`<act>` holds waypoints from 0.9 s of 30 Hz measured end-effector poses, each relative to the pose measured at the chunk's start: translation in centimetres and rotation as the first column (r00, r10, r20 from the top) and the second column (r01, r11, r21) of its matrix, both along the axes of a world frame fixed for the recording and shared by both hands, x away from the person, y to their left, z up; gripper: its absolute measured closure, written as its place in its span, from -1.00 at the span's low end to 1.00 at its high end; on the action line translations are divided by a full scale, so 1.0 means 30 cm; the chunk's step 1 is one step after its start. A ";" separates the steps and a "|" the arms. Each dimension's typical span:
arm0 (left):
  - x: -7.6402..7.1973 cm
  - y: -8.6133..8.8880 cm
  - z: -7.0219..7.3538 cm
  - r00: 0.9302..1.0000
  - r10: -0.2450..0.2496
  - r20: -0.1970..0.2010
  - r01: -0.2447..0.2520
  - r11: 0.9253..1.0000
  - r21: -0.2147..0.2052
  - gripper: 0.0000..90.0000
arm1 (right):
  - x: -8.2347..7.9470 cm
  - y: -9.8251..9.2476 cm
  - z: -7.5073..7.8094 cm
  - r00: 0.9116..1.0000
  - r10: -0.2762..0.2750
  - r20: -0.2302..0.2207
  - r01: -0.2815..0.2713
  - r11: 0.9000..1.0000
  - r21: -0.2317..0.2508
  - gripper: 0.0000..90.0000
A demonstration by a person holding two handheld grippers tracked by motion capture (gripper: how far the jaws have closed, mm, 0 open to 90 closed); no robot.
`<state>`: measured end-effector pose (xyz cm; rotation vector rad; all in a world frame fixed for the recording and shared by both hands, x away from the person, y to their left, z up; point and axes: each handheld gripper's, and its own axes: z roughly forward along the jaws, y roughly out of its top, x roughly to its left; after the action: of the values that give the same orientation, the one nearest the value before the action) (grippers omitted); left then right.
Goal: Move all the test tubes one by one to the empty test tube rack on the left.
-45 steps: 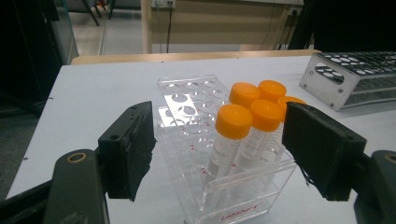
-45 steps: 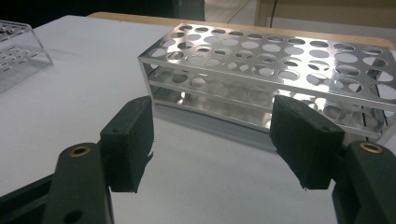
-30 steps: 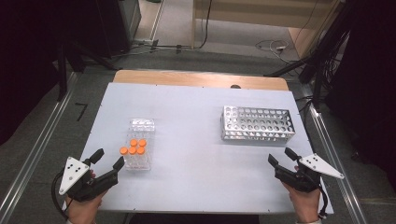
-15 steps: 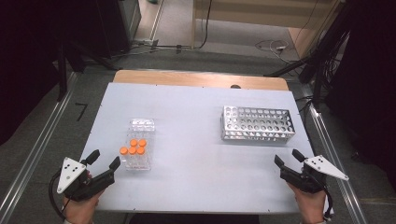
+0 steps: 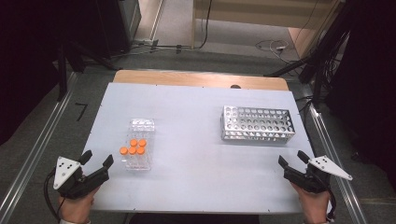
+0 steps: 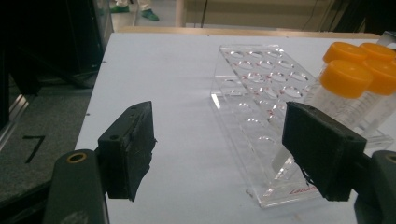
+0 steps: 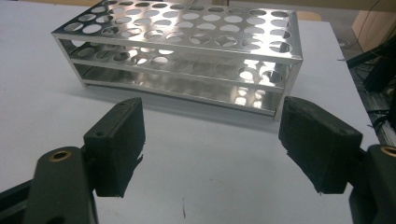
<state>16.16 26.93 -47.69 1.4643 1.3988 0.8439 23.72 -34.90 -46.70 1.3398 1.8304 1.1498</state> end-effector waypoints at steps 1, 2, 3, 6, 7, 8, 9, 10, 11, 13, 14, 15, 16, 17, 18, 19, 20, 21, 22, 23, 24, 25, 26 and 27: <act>0.002 0.001 -0.001 1.000 0.007 -0.003 -0.007 1.000 0.000 -0.44 | 0.001 -0.001 0.000 1.000 -0.001 -0.001 0.001 1.000 -0.002 -0.53; 0.003 0.003 -0.002 1.000 0.008 -0.005 -0.008 1.000 -0.002 -0.44 | 0.001 -0.001 -0.001 1.000 -0.003 -0.003 0.003 1.000 -0.004 -0.54; 0.004 0.004 -0.004 1.000 0.009 -0.012 -0.009 1.000 -0.006 -0.44 | 0.002 -0.002 -0.002 1.000 -0.005 -0.005 0.005 1.000 -0.006 -0.54; 0.009 0.010 -0.009 1.000 0.016 -0.021 -0.016 1.000 -0.005 -0.44 | 0.004 -0.006 -0.005 1.000 -0.005 -0.009 0.004 1.000 -0.013 -0.55; 0.011 0.014 -0.010 1.000 0.015 -0.023 -0.015 1.000 -0.004 -0.44 | 0.005 -0.007 -0.006 1.000 -0.008 -0.010 0.008 1.000 -0.014 -0.55; 0.012 0.016 -0.012 1.000 0.019 -0.025 -0.019 1.000 -0.006 -0.44 | 0.005 -0.009 -0.007 1.000 -0.011 -0.014 0.011 1.000 -0.012 -0.55; 0.013 0.019 -0.013 0.999 0.020 -0.025 -0.020 1.000 -0.010 -0.44 | 0.006 -0.010 -0.007 1.000 -0.014 -0.015 0.014 1.000 -0.012 -0.55; 0.013 0.022 -0.014 0.999 0.021 -0.028 -0.021 1.000 -0.013 -0.44 | 0.007 -0.014 -0.009 1.000 -0.014 -0.013 0.014 1.000 -0.017 -0.55; 0.013 0.023 -0.014 0.999 0.023 -0.029 -0.023 1.000 -0.015 -0.44 | 0.006 -0.016 -0.010 1.000 -0.017 -0.018 0.017 1.000 -0.016 -0.55; 0.013 0.024 -0.014 0.999 0.025 -0.027 -0.025 1.000 -0.016 -0.44 | 0.007 -0.023 -0.012 1.000 -0.023 -0.021 0.023 1.000 -0.015 -0.55; 0.014 0.023 -0.015 0.999 0.027 -0.029 -0.027 1.000 -0.014 -0.44 | 0.008 -0.027 -0.014 0.999 -0.024 -0.023 0.024 1.000 -0.015 -0.55; 0.015 0.023 -0.016 0.999 0.028 -0.031 -0.029 1.000 -0.013 -0.44 | 0.008 -0.031 -0.015 0.999 -0.029 -0.027 0.029 0.999 -0.014 -0.56; 0.016 0.024 -0.017 0.999 0.029 -0.031 -0.029 0.999 -0.014 -0.44 | 0.008 -0.034 -0.016 0.999 -0.034 -0.031 0.034 0.999 -0.013 -0.56; 0.016 0.025 -0.018 0.999 0.030 -0.034 -0.030 0.999 -0.013 -0.44 | 0.009 -0.038 -0.018 0.999 -0.038 -0.034 0.038 0.999 -0.012 -0.56; 0.017 0.026 -0.019 0.999 0.031 -0.036 -0.031 0.999 -0.011 -0.44 | 0.010 -0.041 -0.019 0.999 -0.041 -0.036 0.041 0.999 -0.012 -0.56; 0.018 0.026 -0.020 0.999 0.031 -0.036 -0.031 0.999 -0.014 -0.44 | 0.011 -0.046 -0.022 0.998 -0.044 -0.038 0.044 0.999 -0.014 -0.56; 0.019 0.026 -0.021 0.999 0.031 -0.039 -0.032 0.999 -0.016 -0.44 | 0.012 -0.049 -0.025 0.998 -0.050 -0.046 0.049 0.999 -0.012 -0.56; 0.021 0.026 -0.022 0.999 0.032 -0.041 -0.032 0.999 -0.015 -0.44 | 0.014 -0.053 -0.029 0.997 -0.055 -0.050 0.054 0.998 -0.015 -0.56; 0.022 0.026 -0.024 0.999 0.032 -0.043 -0.032 0.999 -0.012 -0.44 | 0.017 -0.058 -0.033 0.997 -0.061 -0.054 0.060 0.998 -0.020 -0.56; 0.024 0.026 -0.025 0.998 0.032 -0.045 -0.033 0.999 -0.012 -0.44 | 0.021 -0.064 -0.038 0.996 -0.070 -0.061 0.069 0.997 -0.021 -0.57; 0.025 0.027 -0.026 0.998 0.033 -0.049 -0.033 0.999 -0.010 -0.44 | 0.023 -0.071 -0.043 0.995 -0.077 -0.070 0.075 0.997 -0.020 -0.57; 0.026 0.027 -0.027 0.998 0.034 -0.052 -0.035 0.999 -0.010 -0.44 | 0.026 -0.077 -0.048 0.993 -0.085 -0.076 0.084 0.996 -0.021 -0.57; 0.028 0.027 -0.029 0.998 0.035 -0.056 -0.035 0.999 -0.011 -0.44 | 0.027 -0.084 -0.051 0.992 -0.095 -0.085 0.094 0.995 -0.018 -0.57; 0.030 0.029 -0.031 0.998 0.035 -0.061 -0.035 0.999 -0.010 -0.44 | 0.029 -0.092 -0.055 0.991 -0.101 -0.088 0.099 0.995 -0.019 -0.57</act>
<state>17.06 27.79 -48.62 1.4717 1.4761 0.8180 24.60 -37.66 -48.36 1.4783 1.8079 1.0377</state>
